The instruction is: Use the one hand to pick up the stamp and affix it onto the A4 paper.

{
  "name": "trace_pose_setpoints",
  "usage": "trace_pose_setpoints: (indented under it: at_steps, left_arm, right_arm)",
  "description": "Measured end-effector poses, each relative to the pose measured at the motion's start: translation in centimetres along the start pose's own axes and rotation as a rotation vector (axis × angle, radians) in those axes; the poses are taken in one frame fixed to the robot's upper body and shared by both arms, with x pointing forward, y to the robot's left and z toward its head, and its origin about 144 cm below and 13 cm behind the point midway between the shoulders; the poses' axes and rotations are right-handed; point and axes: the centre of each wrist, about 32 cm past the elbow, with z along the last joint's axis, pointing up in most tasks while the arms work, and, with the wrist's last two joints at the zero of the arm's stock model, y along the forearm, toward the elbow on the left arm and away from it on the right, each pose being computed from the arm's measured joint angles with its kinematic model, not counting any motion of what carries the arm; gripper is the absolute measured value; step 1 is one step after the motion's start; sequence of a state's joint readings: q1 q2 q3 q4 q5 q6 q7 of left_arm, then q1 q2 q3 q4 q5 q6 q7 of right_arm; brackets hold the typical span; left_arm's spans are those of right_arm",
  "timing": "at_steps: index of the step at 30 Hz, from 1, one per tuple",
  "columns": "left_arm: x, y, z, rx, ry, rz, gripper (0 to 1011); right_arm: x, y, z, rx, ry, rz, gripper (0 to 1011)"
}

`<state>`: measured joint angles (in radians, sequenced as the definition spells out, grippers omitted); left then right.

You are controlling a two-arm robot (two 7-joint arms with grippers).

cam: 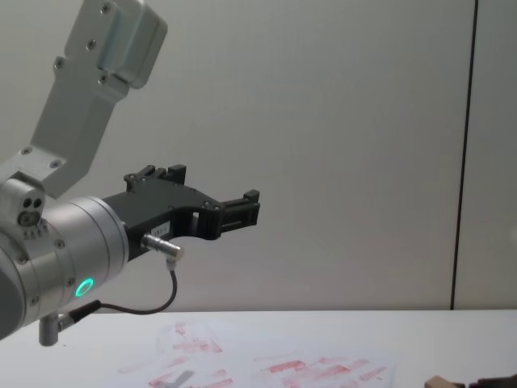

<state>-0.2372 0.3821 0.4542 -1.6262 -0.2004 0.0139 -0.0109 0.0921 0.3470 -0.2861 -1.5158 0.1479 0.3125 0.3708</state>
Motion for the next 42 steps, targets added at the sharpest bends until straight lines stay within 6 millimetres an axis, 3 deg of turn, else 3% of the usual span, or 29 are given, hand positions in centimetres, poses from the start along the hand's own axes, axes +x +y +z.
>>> trace_pose_setpoints:
  at_steps: [11,24,42]
  left_arm:
    - [0.0,0.0,0.0,0.000,0.000,0.000,1001]
    - [0.0,0.0,0.0,0.000,0.000,0.000,1001]
    - [0.0,0.0,0.0,0.000,0.000,0.000,1001]
  right_arm:
    - [-0.5,0.5,2.0,0.103,-0.014,0.025,218]
    - [-2.5,3.9,5.5,0.159,-0.026,0.157,218]
    - [-5.1,8.7,5.7,-0.004,-0.044,0.226,219]
